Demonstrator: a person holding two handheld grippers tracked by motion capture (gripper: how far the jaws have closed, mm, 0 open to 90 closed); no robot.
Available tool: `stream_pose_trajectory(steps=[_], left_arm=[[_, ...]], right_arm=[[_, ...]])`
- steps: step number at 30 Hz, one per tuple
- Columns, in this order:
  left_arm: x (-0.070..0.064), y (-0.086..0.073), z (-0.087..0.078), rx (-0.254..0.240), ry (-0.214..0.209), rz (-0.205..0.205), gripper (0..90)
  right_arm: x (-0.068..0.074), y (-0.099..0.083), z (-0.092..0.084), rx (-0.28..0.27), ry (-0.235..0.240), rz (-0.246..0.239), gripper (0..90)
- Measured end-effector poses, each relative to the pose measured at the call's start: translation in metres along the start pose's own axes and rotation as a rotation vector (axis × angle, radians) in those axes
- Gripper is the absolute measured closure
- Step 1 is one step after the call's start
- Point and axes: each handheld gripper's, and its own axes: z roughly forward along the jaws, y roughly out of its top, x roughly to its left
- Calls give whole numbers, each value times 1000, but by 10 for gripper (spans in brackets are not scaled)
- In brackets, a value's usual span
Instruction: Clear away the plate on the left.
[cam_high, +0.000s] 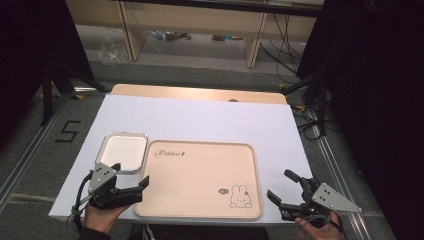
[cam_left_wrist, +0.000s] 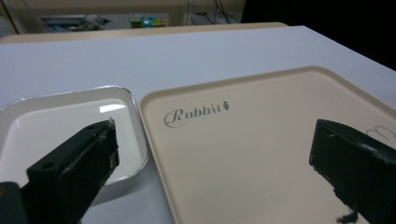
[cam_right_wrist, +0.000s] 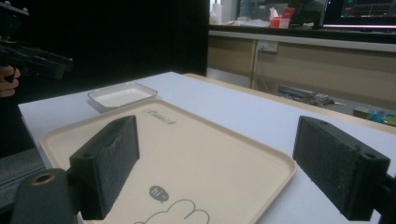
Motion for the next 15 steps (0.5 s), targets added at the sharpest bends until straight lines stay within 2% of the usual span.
stream_pose_trajectory(steps=[2,9,15], left_arm=[[4,0,3,16,3,-14,8],[18,6,12,35,32,-21,8],[30,10,22,95,43,-11,25]], right_arm=[[0,0,0,4,0,1,152],[0,0,0,7,-3,-1,153],[0,0,0,6,-14,-8,153]])
